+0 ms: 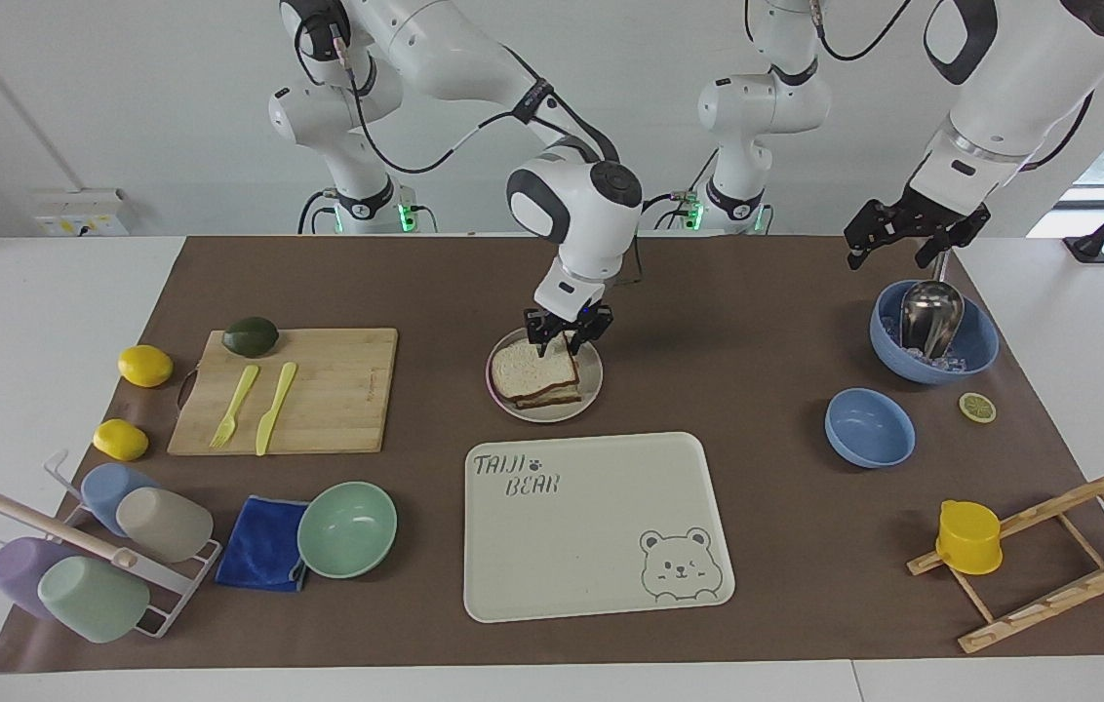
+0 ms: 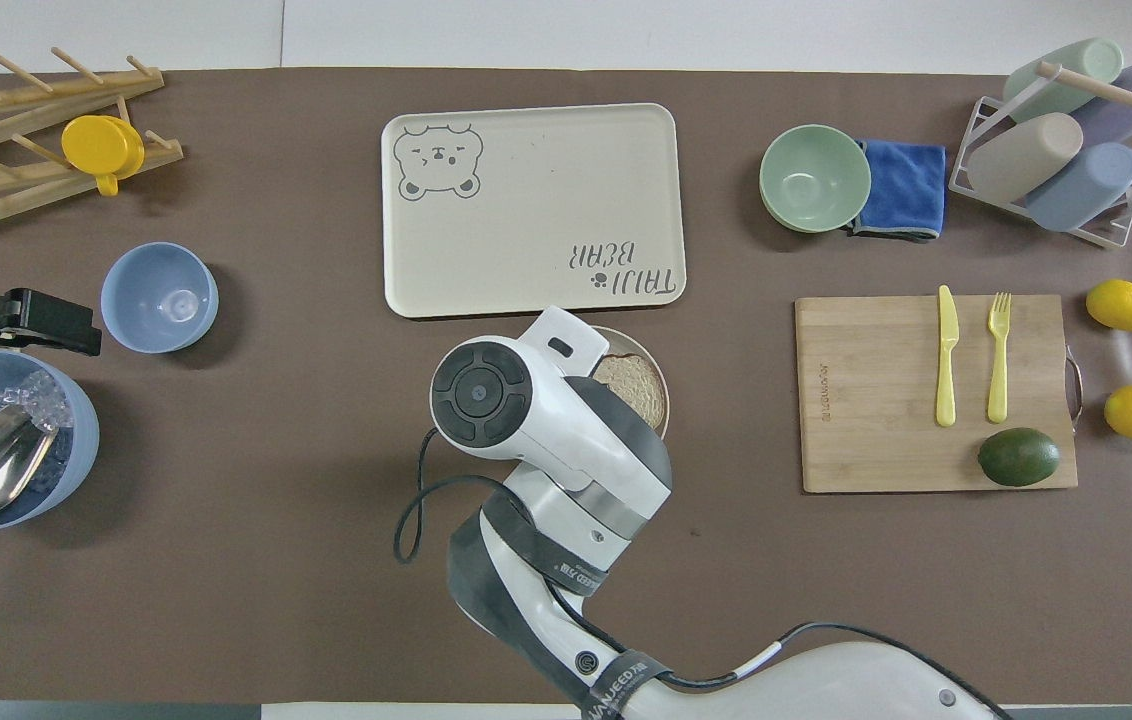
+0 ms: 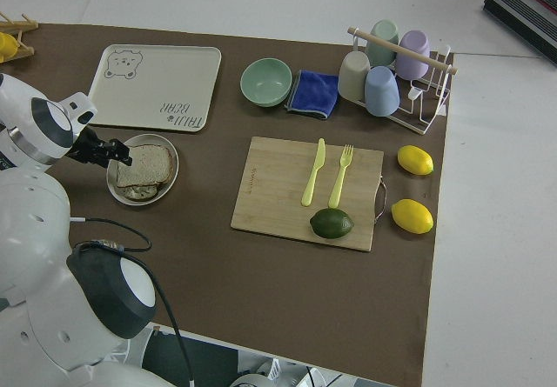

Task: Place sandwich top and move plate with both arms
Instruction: 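Lower the bread slice onto the egg with the right gripper and release, then withdraw the right gripper while the left gripper reaches the plate rim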

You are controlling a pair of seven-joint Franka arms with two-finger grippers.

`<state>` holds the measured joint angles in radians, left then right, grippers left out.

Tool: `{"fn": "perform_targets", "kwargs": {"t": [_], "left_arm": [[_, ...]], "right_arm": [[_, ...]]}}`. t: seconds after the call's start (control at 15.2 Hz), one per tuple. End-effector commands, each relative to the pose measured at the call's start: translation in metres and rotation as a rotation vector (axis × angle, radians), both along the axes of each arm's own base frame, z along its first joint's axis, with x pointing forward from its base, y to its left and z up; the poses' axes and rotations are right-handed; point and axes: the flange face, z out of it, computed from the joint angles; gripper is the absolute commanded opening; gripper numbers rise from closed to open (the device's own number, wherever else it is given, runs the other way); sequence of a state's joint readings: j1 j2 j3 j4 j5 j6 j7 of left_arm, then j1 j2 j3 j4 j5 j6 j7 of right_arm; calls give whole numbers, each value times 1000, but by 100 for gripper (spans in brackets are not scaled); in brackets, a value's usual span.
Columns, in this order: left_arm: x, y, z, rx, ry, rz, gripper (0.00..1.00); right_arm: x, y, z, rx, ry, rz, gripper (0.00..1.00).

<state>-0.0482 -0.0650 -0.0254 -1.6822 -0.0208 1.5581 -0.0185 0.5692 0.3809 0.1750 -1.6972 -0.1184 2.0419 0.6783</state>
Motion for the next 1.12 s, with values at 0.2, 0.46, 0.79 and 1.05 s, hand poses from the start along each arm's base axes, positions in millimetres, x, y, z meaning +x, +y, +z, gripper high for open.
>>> {"fn": "perform_targets", "kwargs": {"t": [0.2,0.46,0.79,1.05], "left_arm": [[-14,-7,-22,-83,-40,50,100],[-10,-44,-65,-195,-44,66,100],[-21,-138,-155,-305,-45,23,100],[-30,-223,-232,-339,-44,15,97]], "right_arm": [[42,-92,84,65,-32,-149,100],[62,-204,141,32,34,-232,100],[48,-341,212,130,97,-268,100],[44,-385,206,25,137,-163,100]]}}
